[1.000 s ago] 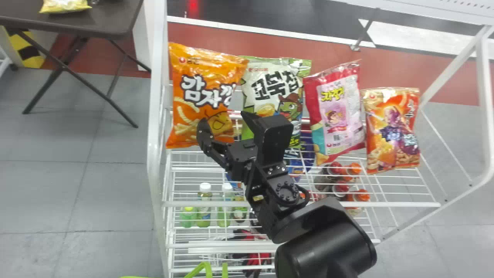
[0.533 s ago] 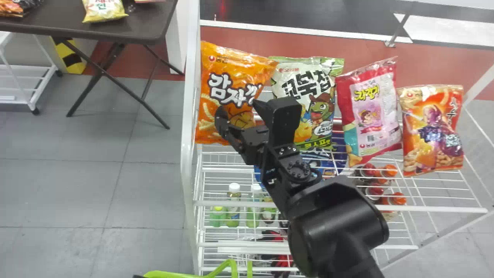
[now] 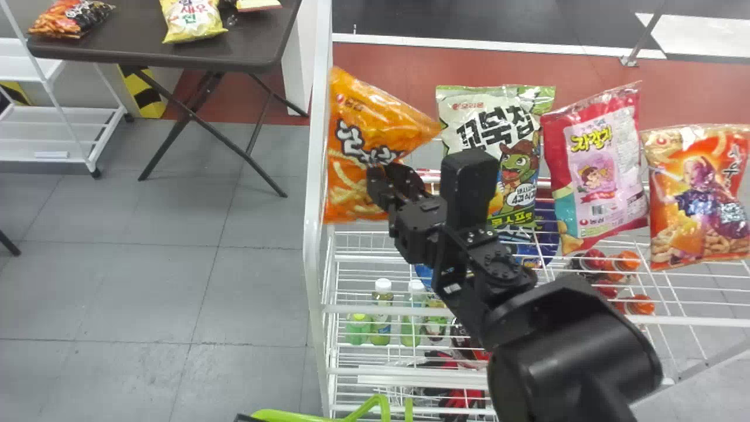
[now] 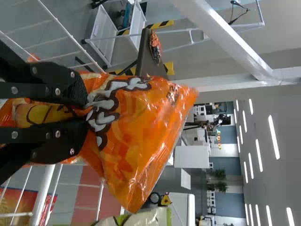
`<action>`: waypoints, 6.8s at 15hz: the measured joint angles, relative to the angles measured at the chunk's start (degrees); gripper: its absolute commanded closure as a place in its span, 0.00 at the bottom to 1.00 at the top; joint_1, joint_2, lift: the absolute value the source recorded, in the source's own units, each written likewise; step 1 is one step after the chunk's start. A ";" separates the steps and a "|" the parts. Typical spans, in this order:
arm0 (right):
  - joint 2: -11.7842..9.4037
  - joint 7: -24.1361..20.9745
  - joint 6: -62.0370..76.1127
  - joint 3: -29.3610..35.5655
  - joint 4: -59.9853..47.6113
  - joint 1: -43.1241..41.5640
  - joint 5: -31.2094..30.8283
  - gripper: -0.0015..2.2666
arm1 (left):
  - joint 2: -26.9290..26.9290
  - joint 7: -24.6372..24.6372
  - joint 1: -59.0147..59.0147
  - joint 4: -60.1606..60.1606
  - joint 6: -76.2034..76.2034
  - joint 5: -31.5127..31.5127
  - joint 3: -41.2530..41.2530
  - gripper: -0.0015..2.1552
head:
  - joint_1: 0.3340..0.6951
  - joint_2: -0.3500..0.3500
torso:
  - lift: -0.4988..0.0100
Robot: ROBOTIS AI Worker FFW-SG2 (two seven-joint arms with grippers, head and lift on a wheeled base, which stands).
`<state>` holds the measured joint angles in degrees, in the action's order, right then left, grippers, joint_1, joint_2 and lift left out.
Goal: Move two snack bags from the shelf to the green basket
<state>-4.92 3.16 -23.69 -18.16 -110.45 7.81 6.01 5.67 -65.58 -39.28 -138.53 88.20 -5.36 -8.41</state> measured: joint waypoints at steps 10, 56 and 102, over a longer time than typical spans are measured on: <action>-12.85 2.83 -23.54 20.83 -32.73 21.44 20.70 0.94 | -1.23 1.21 0.21 -0.42 0.09 0.50 -0.58 0.97 | 1.00 0.00 | 0.95; -10.62 -8.37 -66.27 12.98 -41.51 25.74 28.42 0.03 | -3.35 2.47 -0.99 -4.02 0.39 1.68 -1.44 0.97 | 1.00 0.00 | 0.95; -11.76 23.21 -20.82 49.14 5.54 -4.10 4.40 0.08 | -2.88 2.05 1.76 -0.17 0.53 0.83 -0.83 0.97 | 1.00 0.00 | 0.95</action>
<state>-16.68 26.37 -44.51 30.98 -104.91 3.71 10.41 2.79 -63.53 -37.53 -138.70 88.73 -4.52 -9.24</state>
